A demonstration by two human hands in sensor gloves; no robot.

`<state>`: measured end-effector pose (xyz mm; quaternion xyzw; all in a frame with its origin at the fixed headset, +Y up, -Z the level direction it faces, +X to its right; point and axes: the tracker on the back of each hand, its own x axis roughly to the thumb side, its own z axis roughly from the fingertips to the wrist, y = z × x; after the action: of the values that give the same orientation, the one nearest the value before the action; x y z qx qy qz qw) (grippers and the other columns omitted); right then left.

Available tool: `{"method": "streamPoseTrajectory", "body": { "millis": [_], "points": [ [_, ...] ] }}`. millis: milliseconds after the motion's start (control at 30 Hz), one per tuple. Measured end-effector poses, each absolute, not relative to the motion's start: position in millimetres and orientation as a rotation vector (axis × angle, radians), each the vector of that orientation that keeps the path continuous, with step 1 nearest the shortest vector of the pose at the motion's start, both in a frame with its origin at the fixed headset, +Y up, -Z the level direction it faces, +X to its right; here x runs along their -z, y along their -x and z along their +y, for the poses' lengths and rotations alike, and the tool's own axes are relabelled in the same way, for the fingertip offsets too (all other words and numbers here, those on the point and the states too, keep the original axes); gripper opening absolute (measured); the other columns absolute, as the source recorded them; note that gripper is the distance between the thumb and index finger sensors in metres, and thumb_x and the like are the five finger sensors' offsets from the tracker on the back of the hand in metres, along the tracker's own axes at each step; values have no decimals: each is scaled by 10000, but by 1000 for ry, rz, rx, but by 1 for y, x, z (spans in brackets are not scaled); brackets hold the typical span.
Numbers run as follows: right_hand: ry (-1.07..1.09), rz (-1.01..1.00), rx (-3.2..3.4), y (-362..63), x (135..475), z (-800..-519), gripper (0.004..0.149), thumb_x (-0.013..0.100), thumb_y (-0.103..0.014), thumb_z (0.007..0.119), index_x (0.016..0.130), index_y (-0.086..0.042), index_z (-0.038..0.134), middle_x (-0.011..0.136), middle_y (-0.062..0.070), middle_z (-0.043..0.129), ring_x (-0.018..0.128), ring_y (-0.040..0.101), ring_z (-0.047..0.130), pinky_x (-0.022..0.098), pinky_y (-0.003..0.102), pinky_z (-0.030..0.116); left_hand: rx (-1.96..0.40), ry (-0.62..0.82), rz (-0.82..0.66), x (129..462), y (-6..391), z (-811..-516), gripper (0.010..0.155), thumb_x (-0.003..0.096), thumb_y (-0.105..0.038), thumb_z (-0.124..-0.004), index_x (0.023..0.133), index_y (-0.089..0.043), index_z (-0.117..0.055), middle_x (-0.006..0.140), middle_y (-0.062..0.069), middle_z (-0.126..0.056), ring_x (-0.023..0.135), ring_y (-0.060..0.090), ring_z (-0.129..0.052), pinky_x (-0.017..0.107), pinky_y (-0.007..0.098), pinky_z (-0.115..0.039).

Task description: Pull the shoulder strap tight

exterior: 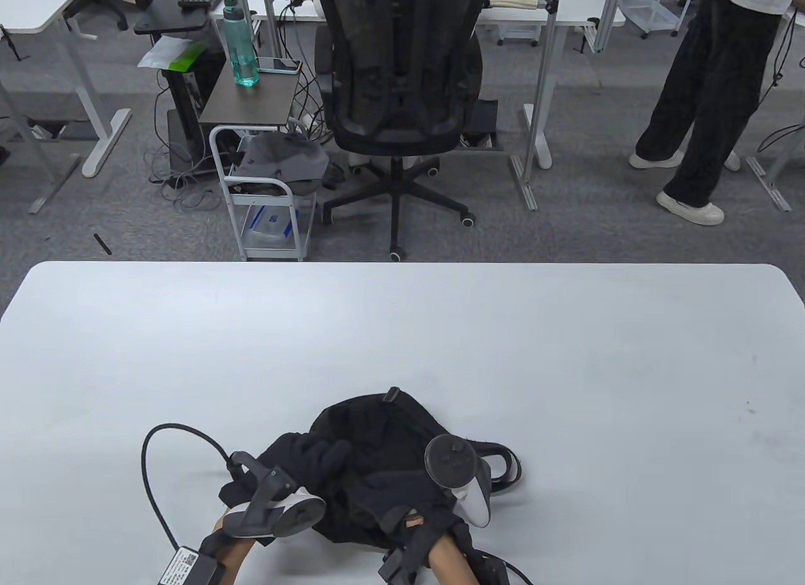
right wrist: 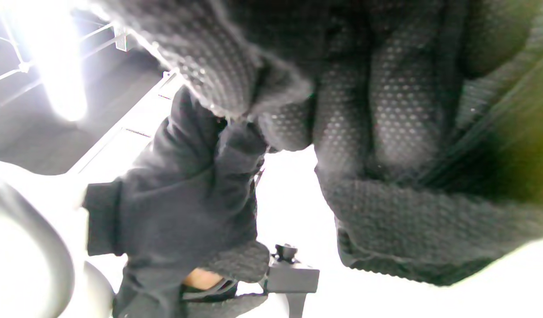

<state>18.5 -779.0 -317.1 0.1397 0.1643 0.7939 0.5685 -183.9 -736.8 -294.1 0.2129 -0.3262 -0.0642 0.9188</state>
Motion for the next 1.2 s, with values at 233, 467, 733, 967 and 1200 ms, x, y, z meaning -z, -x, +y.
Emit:
{"method": "streamPoseTrajectory", "body": {
  "millis": [233, 467, 733, 967, 1200],
  "points": [
    [-349, 429, -1802, -17, 317, -780, 423, 460, -340, 811, 648, -2, 982, 581, 224, 1047, 455, 418, 1032, 469, 595, 764, 103, -461, -769, 275, 162, -734, 647, 305, -481, -551, 925, -321, -642, 617, -128, -960, 690, 142, -968, 562, 355, -828],
    [-376, 387, -1927, -9, 315, -776, 408, 461, -318, 792, 599, 1, 1004, 502, 196, 1076, 380, 378, 1057, 442, 566, 798, 158, -455, -747, 292, 174, -743, 655, 288, -487, -529, 925, -378, -637, 619, -141, -956, 698, 134, -962, 566, 350, -822],
    [-389, 476, -1908, -10, 316, -780, 393, 458, -315, 814, 632, -14, 997, 563, 215, 1061, 438, 411, 1040, 467, 589, 769, 240, -467, -711, 291, 178, -742, 643, 304, -480, -560, 930, -346, -629, 630, -139, -953, 704, 133, -960, 568, 347, -824],
    [-388, 380, -1919, -15, 316, -776, 447, 449, -356, 829, 686, 1, 957, 622, 229, 1028, 485, 421, 1023, 477, 598, 758, 290, -521, -788, 274, 160, -740, 641, 306, -483, -556, 923, -332, -641, 615, -140, -966, 686, 127, -976, 557, 343, -836],
    [-379, 344, -1953, -8, 314, -774, 394, 458, -311, 796, 610, -4, 992, 510, 188, 1071, 383, 365, 1056, 441, 559, 803, 237, -517, -780, 285, 172, -742, 651, 292, -477, -522, 927, -380, -625, 606, -150, -958, 683, 124, -972, 557, 341, -832]
  ]
}}
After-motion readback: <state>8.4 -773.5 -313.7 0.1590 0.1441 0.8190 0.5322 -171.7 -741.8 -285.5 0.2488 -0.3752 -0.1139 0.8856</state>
